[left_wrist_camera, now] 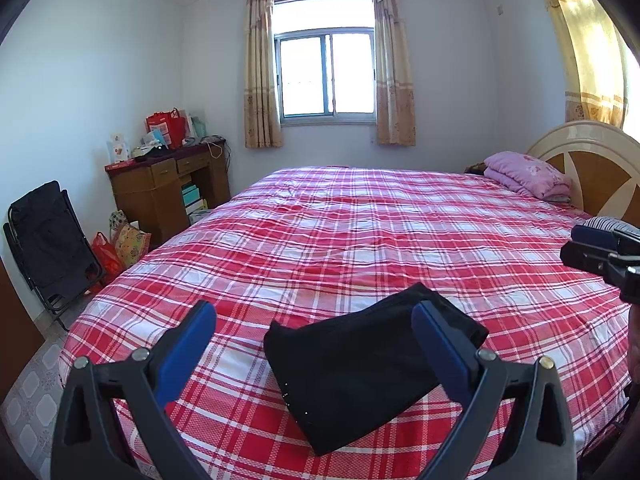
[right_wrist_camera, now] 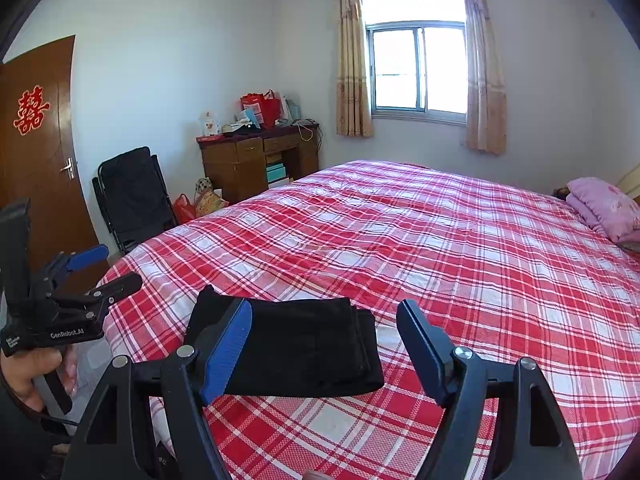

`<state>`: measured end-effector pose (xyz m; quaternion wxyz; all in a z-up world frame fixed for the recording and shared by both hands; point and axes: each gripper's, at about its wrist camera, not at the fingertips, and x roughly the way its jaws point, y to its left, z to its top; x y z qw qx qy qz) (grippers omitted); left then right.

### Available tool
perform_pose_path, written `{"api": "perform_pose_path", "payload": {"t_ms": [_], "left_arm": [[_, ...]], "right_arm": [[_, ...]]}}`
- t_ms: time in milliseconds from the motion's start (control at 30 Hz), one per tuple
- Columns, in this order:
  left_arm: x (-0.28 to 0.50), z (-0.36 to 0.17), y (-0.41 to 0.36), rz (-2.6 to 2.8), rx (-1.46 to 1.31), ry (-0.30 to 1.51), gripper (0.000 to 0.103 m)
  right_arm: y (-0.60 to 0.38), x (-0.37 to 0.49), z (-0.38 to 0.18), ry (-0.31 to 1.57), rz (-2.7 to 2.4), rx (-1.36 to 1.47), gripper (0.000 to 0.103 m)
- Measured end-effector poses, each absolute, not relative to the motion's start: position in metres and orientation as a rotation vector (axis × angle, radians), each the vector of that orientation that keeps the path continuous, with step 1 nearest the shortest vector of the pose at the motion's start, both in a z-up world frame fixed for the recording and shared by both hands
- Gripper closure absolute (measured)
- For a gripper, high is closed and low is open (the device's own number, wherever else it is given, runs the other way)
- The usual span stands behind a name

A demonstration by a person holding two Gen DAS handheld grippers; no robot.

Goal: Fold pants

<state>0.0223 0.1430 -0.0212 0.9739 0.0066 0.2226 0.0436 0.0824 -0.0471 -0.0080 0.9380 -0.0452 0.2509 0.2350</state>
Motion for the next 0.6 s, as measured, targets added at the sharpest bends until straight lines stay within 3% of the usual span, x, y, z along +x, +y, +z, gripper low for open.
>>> {"api": "perform_pose_path", "payload": {"t_ms": [600], "left_arm": [[0.0209,-0.0208,0.143,0.094,0.014,0.448,0.002]], "right_arm": [[-0.0413,0.0823,-0.0116,0.516,0.478,-0.106,0.026]]}}
